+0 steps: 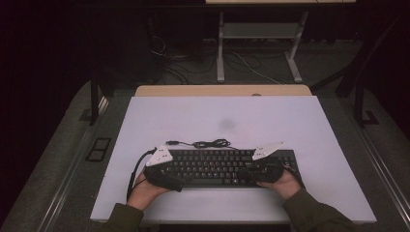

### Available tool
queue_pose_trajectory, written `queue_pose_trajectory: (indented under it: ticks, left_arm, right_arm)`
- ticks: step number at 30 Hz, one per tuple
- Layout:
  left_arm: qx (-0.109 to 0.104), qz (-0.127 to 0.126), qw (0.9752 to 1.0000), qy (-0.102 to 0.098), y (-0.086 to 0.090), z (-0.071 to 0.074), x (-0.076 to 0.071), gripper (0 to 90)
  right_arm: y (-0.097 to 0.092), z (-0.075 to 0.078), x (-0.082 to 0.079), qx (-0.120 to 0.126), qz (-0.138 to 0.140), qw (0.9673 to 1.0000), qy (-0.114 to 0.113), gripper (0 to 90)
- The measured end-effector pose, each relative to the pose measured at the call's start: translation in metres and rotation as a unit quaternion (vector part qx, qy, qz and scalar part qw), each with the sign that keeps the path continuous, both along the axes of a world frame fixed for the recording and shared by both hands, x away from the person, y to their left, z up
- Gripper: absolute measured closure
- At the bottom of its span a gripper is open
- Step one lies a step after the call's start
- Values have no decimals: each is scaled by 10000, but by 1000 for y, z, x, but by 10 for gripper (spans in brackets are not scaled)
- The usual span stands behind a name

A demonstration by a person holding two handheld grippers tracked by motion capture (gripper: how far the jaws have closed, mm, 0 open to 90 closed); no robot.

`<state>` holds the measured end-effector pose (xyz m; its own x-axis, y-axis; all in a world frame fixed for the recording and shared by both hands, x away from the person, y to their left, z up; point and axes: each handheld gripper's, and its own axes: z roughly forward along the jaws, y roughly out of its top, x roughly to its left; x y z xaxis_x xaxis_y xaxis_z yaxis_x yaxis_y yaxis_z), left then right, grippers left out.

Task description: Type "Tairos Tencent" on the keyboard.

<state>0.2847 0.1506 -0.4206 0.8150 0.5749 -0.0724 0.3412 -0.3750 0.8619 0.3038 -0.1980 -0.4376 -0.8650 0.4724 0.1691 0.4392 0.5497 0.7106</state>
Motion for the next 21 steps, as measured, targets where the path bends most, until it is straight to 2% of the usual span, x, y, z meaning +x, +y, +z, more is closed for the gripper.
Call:
queue_pose_trajectory:
  ticks: [2,16,21]
  left_arm:
    - [-32,4,10000,25,-2,2,2,21]
    - [103,-217,9997,8,-27,11,26,25]
    - [58,-149,9999,27,-32,8,31,65]
  right_arm:
    - [0,0,0,-4,4,10000,-4,892]
    - [0,0,0,13,6,10000,8,893]
    - [0,0,0,9,1,10000,-6,892]
